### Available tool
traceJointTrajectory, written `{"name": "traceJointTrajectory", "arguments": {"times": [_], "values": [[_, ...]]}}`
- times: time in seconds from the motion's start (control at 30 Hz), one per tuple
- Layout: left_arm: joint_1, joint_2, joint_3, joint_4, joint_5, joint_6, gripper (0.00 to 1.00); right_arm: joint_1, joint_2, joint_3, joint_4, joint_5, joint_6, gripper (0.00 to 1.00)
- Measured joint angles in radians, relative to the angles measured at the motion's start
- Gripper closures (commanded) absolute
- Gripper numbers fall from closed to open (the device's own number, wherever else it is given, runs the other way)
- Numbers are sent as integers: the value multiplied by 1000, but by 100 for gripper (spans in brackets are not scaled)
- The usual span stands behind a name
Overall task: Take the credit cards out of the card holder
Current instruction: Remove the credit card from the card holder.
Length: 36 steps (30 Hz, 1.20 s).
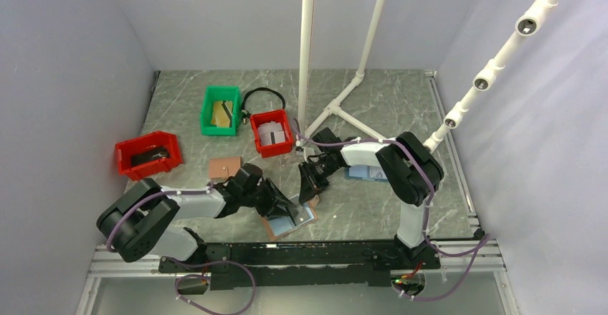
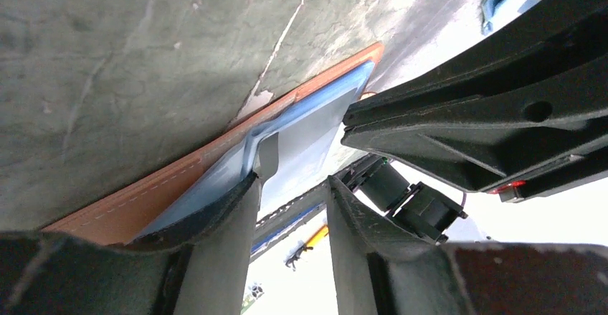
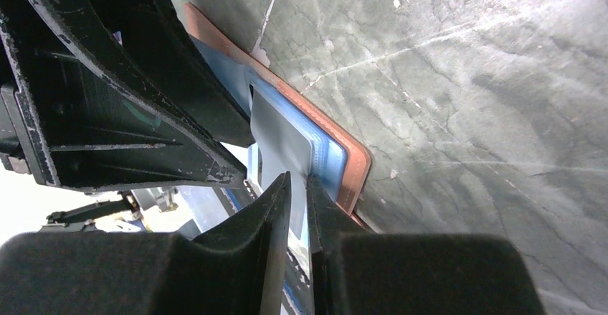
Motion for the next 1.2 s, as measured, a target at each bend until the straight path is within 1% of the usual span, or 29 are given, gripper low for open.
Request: {"name": "traceJointTrajectory", "arguments": {"times": [0.1,0.17,0.2,0.33,0.37,0.4,0.47,0.53,0.67,0.77,0.9,0.97,1.2], "values": [[0,-21,-50,77,-9,-11,60,0,0,-1,4,-9,3,83],[-1,-36,-71,100,-24,-6,64,0,-2,-9,14,-18,9,84],[-1,-43,-75,105,-35,6,65,0,-3,-14,18,-24,13,83],[1,-54,-72,160,-92,97,62,16,-5,-37,20,-54,29,83],[2,-56,-65,162,-105,137,59,19,-5,-39,17,-55,30,83],[2,-58,-58,161,-112,162,54,21,-5,-39,15,-54,30,83],[3,-68,-25,137,-126,220,46,24,-7,-39,10,-48,29,83],[3,-82,11,92,-142,249,44,23,-10,-39,3,-35,29,83],[3,-111,62,-5,-163,277,43,18,-18,-37,-10,-8,30,83],[3,-124,66,-78,-165,296,37,9,-19,-37,-16,-2,31,83],[5,-141,68,-167,-153,339,36,3,-19,-37,-15,-1,37,83],[6,-138,74,-187,-137,353,36,3,-19,-37,-15,-1,41,83],[9,-42,97,-159,-50,381,38,2,-19,-37,-6,-10,56,83]]}}
